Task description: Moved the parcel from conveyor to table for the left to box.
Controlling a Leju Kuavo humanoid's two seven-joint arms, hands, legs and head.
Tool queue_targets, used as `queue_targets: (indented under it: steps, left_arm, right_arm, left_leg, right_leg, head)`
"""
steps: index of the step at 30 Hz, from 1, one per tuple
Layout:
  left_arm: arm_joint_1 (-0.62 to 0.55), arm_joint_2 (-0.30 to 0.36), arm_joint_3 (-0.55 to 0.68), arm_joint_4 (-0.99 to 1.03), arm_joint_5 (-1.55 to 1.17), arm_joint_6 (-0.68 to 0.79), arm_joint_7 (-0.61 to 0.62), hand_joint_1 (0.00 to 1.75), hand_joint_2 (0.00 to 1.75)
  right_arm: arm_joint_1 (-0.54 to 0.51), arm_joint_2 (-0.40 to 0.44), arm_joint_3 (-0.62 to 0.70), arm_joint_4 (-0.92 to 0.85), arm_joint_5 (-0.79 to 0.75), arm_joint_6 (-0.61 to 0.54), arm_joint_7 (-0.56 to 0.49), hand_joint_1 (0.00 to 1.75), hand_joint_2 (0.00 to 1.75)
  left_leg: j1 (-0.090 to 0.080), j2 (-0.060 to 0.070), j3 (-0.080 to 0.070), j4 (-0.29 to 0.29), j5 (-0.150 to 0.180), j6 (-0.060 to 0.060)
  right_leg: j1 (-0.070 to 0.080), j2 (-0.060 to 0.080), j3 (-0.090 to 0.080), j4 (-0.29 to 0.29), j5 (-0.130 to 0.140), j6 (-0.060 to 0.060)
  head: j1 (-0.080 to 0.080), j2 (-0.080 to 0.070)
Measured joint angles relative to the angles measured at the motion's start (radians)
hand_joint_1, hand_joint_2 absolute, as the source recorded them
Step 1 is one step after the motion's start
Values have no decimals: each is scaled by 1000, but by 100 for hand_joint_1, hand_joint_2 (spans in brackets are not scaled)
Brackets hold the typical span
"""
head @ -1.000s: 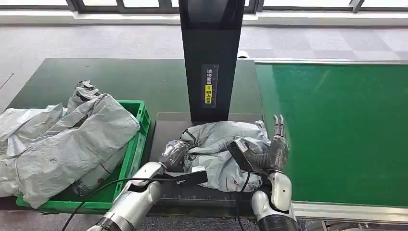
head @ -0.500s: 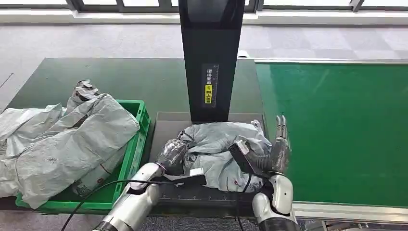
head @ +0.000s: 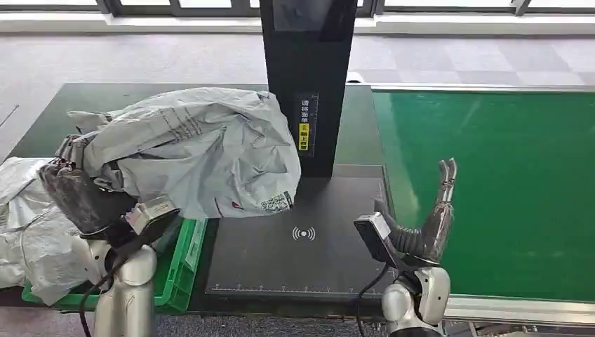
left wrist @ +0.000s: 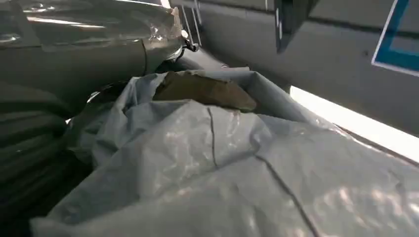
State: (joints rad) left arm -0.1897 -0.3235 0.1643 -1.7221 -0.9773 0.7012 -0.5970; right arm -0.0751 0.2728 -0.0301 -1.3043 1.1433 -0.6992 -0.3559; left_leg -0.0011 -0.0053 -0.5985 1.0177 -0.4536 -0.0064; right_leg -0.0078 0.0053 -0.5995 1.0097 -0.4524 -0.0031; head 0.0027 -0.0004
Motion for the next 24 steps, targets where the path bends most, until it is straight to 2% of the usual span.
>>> queue_targets:
  steps: [3,10,22,23,24]
  left_arm:
    - [6,0,15,-40,0,0,0,175,175]
    - [14,2,41,-143,-29,0,9,175,175]
    - [17,2,61,-239,5,0,-19,175,175]
    - [18,3,70,-255,-6,0,-8,175,175]
    - [18,3,88,-257,-100,-1,97,175,175]
  right_arm:
    - [1,0,-1,-9,0,0,-1,0,175]
    - [11,3,-37,-61,-70,0,-98,0,175]
    - [23,5,-73,-124,-124,0,-131,0,175]
    - [26,5,-82,-137,-132,0,-138,0,175]
    - [29,5,-87,-158,-131,0,-136,0,175]
  left_leg:
    - [0,0,0,0,0,0]
    - [0,-1,0,0,0,0]
    - [0,0,0,0,0,0]
    - [0,0,0,0,0,0]
    - [0,0,0,0,0,0]
  right_leg:
    - [0,0,0,0,0,0]
    - [0,0,0,0,1,0]
    - [0,0,0,0,0,0]
    - [0,0,0,0,0,0]
    - [0,0,0,0,0,0]
  head:
    - [0,0]
    - [0,0]
    - [0,0]
    - [0,0]
    - [0,0]
